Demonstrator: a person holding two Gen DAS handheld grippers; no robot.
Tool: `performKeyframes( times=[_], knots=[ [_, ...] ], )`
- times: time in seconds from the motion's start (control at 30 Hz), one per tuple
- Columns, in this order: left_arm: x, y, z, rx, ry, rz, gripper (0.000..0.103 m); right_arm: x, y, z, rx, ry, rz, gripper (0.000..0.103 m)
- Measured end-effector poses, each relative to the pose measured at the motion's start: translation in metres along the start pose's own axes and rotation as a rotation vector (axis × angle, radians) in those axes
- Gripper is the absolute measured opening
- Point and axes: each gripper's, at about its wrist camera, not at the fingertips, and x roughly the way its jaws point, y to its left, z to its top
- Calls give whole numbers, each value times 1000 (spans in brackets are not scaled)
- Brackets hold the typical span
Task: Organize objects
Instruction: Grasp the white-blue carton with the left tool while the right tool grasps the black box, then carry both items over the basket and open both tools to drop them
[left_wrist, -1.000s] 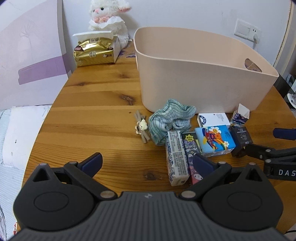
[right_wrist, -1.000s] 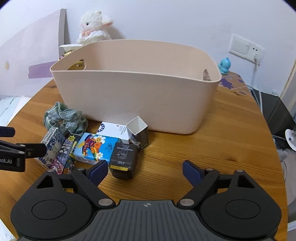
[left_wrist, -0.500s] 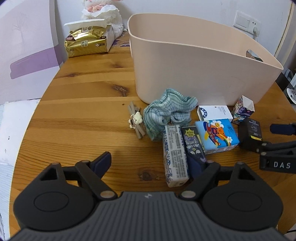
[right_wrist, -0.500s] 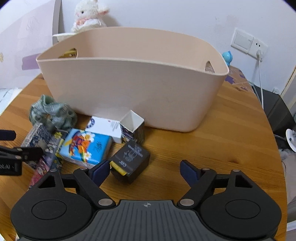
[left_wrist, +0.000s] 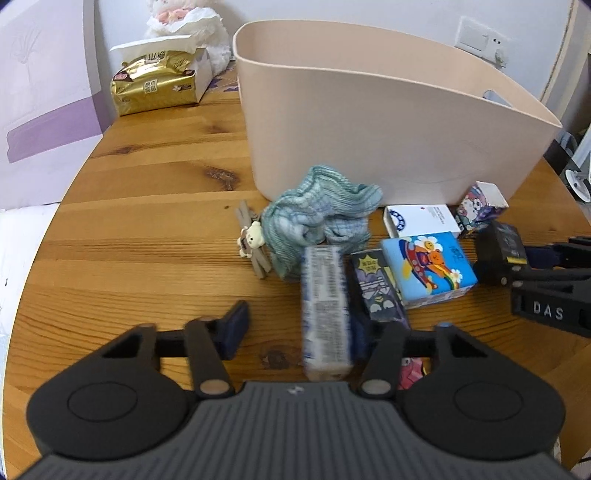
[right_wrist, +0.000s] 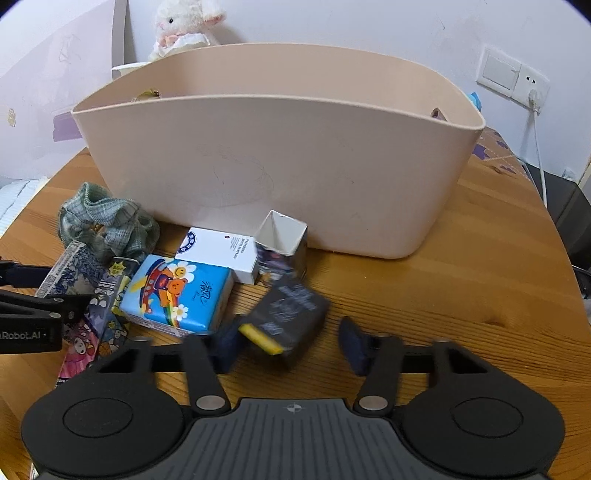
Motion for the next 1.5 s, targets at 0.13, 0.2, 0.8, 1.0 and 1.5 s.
performKeyframes(
  times=[0.13, 0.2, 0.8, 1.0, 1.5],
  knots=[
    [-4, -2, -2, 28, 4, -18, 24, -4, -4, -6, 15, -5, 3, 29],
    [-7, -3, -5, 45, 1, -12, 23, -8, -7, -12, 28, -7, -1, 29],
    [-93, -5, 43, 133, -247, -23, 23, -92, -49, 43, 62, -247, -28, 29],
    [-90, -11, 92, 112, -286, -52, 23, -92, -63, 80, 114, -298, -25, 29],
    [12, -18, 152, 39, -84, 51, 23, -8, -52, 122, 107, -136, -71, 29]
  ],
)
